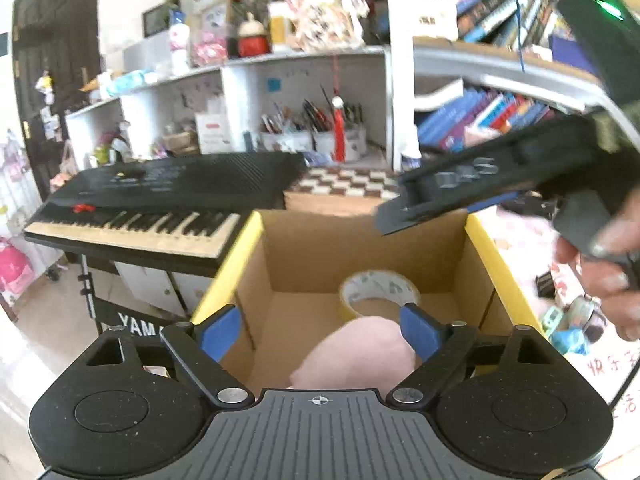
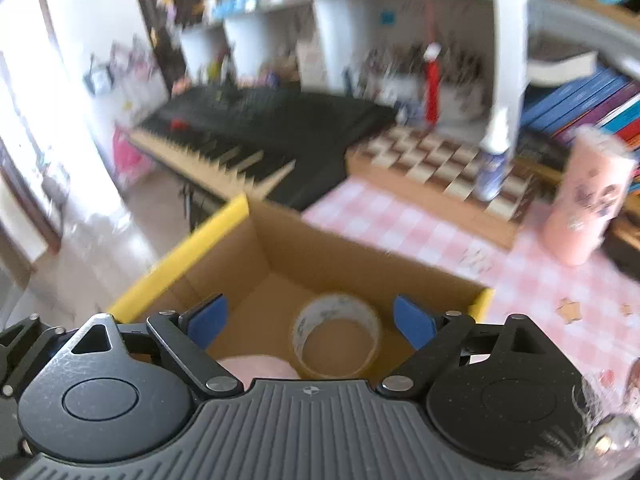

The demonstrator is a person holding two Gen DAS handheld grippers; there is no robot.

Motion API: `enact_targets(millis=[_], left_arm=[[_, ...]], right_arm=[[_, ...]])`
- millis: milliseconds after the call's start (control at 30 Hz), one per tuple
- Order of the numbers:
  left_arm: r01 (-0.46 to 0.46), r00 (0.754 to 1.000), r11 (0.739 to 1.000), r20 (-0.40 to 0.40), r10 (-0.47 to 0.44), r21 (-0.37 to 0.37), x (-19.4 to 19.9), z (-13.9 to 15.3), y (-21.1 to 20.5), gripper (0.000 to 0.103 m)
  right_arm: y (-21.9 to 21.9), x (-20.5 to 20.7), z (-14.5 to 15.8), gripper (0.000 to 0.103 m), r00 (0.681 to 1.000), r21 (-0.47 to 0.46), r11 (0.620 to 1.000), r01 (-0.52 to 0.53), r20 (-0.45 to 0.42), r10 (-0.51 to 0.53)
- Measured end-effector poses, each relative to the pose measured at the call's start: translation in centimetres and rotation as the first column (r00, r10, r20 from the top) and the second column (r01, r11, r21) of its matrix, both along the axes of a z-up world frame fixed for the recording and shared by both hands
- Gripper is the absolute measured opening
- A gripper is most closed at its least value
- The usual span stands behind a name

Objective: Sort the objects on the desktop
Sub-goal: 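Release the pig into the box with the left gripper while the right gripper drops the tape in, then withdraw both grippers from the box back over the table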

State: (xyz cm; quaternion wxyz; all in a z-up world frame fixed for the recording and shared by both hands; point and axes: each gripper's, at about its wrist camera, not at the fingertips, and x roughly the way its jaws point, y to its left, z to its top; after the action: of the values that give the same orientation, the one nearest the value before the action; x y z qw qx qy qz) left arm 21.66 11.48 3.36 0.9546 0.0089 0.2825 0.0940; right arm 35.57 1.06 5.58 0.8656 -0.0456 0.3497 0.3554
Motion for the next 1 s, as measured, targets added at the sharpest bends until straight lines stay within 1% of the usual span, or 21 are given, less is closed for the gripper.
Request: enact_targets(millis=[67,167,233,400,467,567,700,800,1000], left_arm=[[-0.017,0.999,1.0,0.029,0.017,-0.001,-1.1,0.5,0.4,0.09],[-0.043,0.997,0.999,0.068,0.043,-0.008,-2.8,1.1,0.8,0.091],[-0.063,0.994,0.998,0.093,0.065,-0.024,-3.8,1.5,1.2,0.091],[-0.087,0.98,0.992,0.172,0.102,-0.093,-7.0,1.7,1.9,0.091],[-0.095,0.976,0.99,0.184,0.113,-0.105,-8.1,1.9,1.9,0.091],[-0.095,0.978,0.99,0.173,0.112,-0.109,-9.3,1.8,1.6,0.091],[-0.092,0.982,0.992,0.156,0.104,-0.082,-11.4,1.3,0.8,0.092],[-0.089,0.985,0.993,0.141,0.099,-0.073,-13.2,0.7,0.3,0.092],[-0.073,0.992,0.994,0.098,0.081,-0.079,-16.2,-0.2,-0.3,0.092]], right_arm=[[-1.2,-1.4,0.9,0.093,0.998,0.031,0.999,0.034,0.057,-0.036],[-2.8,-3.6,1.6,0.093,0.984,0.056,0.993,0.101,0.143,-0.108],[-4.0,-5.0,1.9,0.097,0.968,0.077,0.986,0.151,0.193,-0.163],[-6.5,-8.6,1.7,0.098,0.92,0.12,0.959,0.255,0.274,-0.279],[-7.0,-9.8,1.3,0.098,0.909,0.123,0.952,0.28,0.285,-0.305],[-7.8,-12.0,0.7,0.098,0.897,0.125,0.942,0.312,0.289,-0.336],[-8.4,-15.3,-0.3,0.098,0.883,0.124,0.929,0.348,0.29,-0.37],[-8.6,-18.0,-1.1,0.098,0.881,0.119,0.925,0.36,0.282,-0.379],[-8.5,-22.9,-2.5,0.098,0.888,0.085,0.926,0.368,0.265,-0.377]])
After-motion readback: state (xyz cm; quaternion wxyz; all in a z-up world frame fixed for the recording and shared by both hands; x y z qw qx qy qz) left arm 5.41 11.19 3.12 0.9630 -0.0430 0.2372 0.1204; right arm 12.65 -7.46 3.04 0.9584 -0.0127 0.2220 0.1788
